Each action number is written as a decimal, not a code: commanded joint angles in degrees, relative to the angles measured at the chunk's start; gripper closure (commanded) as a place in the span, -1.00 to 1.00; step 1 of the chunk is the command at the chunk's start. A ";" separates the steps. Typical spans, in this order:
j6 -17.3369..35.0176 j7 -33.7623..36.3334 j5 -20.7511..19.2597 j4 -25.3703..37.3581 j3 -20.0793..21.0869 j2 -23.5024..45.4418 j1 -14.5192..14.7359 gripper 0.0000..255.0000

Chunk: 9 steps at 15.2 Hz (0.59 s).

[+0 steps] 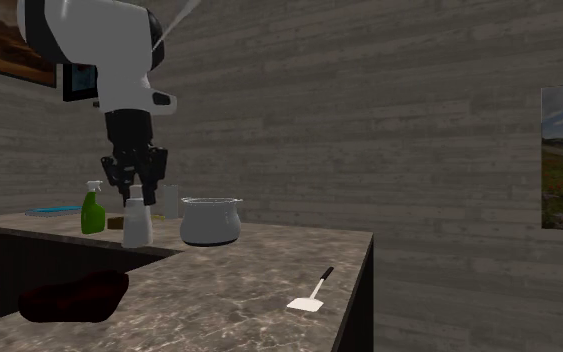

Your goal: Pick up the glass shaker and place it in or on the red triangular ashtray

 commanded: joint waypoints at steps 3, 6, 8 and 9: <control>-5.47 4.15 -3.40 12.90 0.54 8.74 5.53 1.00; -10.86 6.18 -6.13 25.75 0.16 16.76 10.99 1.00; -18.36 6.41 -9.05 43.67 -1.08 26.94 17.85 1.00; -17.04 6.66 -8.70 41.57 -1.17 26.21 17.39 1.00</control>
